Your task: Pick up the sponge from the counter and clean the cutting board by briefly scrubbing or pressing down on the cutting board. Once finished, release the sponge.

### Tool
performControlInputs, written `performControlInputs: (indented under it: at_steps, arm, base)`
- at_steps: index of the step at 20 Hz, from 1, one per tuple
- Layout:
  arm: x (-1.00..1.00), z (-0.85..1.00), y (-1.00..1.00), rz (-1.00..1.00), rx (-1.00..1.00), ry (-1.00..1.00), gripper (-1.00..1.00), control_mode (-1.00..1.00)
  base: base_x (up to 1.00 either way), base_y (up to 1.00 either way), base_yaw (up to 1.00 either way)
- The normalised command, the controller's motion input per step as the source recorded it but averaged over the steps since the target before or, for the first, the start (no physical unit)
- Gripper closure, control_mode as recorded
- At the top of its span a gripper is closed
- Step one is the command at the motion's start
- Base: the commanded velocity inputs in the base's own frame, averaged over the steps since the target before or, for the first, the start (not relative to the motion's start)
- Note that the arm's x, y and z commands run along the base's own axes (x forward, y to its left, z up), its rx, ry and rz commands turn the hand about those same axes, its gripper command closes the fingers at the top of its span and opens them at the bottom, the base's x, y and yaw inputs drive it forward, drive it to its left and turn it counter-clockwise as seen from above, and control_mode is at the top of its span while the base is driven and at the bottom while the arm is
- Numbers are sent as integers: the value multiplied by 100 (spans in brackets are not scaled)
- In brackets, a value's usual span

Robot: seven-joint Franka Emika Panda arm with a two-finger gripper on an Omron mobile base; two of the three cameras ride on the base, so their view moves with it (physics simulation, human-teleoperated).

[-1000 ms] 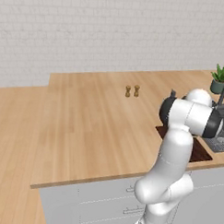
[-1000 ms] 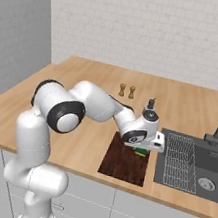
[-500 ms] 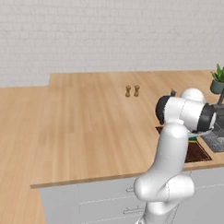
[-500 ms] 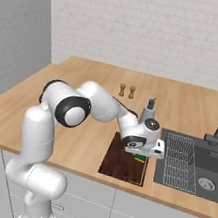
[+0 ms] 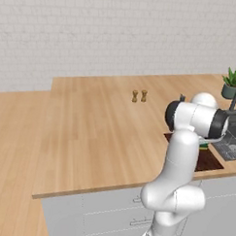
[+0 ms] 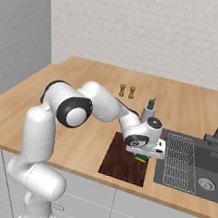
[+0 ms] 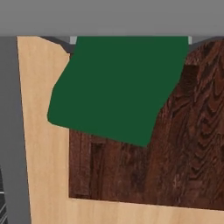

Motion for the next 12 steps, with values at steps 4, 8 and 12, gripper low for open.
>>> performControlInputs:
  at_steps: [4,8,12]
  arm:
    - [-72,-31,1,0,-6,0,100,-100]
    - [-85,-42,0,0,-4,-1,100,-100]
    - [-86,-46,0,0,-3,0,100,-100]
  base:
    - [0,0,0]
    - [0,0,0]
    - [0,0,0]
